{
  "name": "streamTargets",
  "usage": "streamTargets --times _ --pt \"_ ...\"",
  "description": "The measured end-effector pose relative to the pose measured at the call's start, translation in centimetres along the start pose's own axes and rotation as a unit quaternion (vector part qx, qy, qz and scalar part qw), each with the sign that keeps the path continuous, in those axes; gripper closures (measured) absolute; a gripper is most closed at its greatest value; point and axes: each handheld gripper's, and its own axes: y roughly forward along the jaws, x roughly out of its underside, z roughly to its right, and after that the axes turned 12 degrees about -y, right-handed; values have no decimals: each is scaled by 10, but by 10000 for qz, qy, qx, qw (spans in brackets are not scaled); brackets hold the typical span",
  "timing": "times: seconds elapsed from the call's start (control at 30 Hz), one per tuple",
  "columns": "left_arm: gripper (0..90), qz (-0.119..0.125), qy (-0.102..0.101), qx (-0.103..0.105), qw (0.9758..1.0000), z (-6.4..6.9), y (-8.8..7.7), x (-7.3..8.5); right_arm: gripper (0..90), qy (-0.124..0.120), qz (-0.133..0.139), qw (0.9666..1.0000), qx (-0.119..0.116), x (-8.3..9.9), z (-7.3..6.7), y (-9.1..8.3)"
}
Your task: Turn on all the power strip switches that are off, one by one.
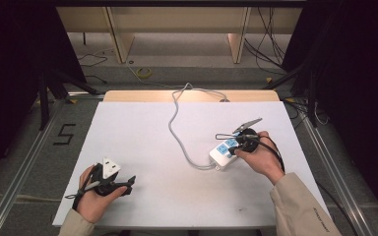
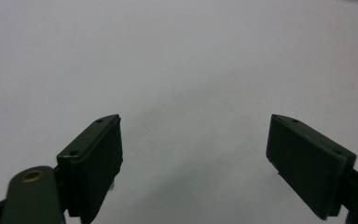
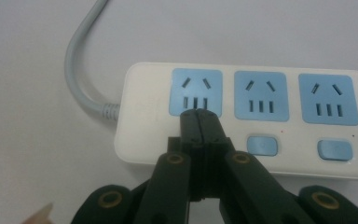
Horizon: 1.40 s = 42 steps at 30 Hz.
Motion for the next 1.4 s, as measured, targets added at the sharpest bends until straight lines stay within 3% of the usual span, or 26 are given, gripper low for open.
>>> streamTargets --times 0.83,1.4 --pt "181 5 -18 10 10000 0 1 0 900 -17 -465 9989 -83 -11 3 12" --pt "181 -9 3 7 10000 1 0 0 900 -3 -500 9987 -96 -10 2 15"
